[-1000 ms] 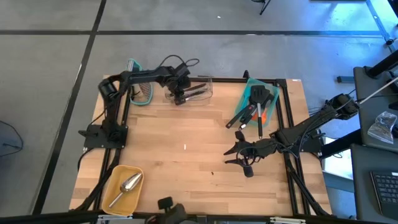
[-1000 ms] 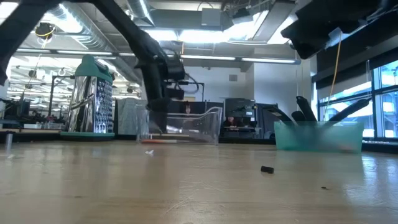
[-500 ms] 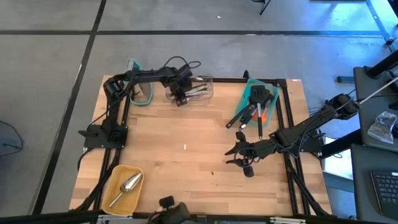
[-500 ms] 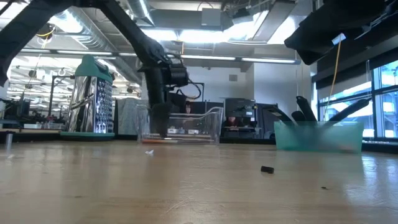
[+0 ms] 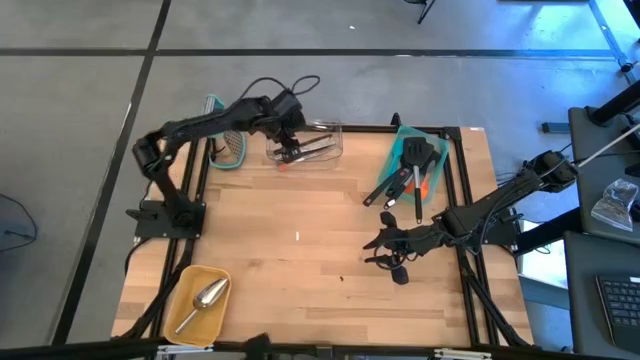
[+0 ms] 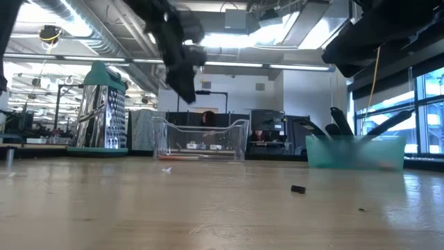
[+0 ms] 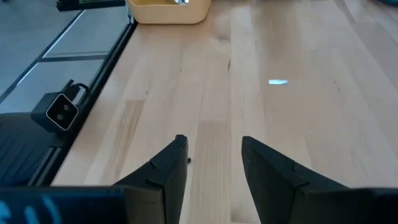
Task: Pick & Place Kitchen Items
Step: Return to Home Position
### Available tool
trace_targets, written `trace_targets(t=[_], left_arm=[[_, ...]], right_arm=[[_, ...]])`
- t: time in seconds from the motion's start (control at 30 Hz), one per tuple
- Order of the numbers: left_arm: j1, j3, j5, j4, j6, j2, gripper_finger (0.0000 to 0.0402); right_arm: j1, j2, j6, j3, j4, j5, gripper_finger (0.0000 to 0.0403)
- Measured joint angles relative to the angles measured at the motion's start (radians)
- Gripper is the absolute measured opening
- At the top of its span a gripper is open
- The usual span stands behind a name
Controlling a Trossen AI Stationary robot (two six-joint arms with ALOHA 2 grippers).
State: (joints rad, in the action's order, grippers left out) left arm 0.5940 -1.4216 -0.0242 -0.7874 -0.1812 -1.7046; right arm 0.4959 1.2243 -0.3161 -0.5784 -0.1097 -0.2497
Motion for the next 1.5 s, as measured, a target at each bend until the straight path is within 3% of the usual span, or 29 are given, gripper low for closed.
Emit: trace_targets(t=[0.27,0.4,0.47,0.7,0.83,1.0,1.27,1.4,1.5], left_arm=[[-0.163,0.005,-0.063,-0.119,0.157,0.193,0.0192],[-0.343,0.005,-0.084,-0.116,0.152,0.271,0.0193],[-0.457,0.014,-0.018,-0.072,0.155,0.299,0.0193],[-0.791,0.253,0.314,0.275,0.228,0.413,0.0191],[-0.893,0.449,0.409,0.505,0.277,0.468,0.0195],[-0.954,0.716,0.434,0.866,0.303,0.519,0.0195],[-0.986,1.082,0.465,1.400,0.315,0.585,0.0192],[-0.981,1.212,0.473,1.537,0.293,0.644,0.0191],[-0.953,1.304,0.419,1.557,0.284,0.724,0.0193]], right_arm=[[0.026,0.000,0.018,0.000,0.017,0.000,0.0154],[0.030,0.000,0.034,0.000,0.038,0.000,0.0154],[0.030,0.000,0.035,0.000,0.043,0.000,0.0154],[0.030,0.000,0.042,0.000,0.041,-0.001,0.0153],[0.030,0.000,0.038,0.009,0.027,-0.054,0.0153],[0.016,-0.044,0.009,0.096,-0.046,-0.121,0.0153],[-0.037,-0.221,0.011,0.324,-0.275,-0.085,0.0153],[-0.085,-0.328,0.065,0.450,-0.403,0.004,0.0153],[-0.114,-0.393,0.107,0.522,-0.436,0.050,0.0153]])
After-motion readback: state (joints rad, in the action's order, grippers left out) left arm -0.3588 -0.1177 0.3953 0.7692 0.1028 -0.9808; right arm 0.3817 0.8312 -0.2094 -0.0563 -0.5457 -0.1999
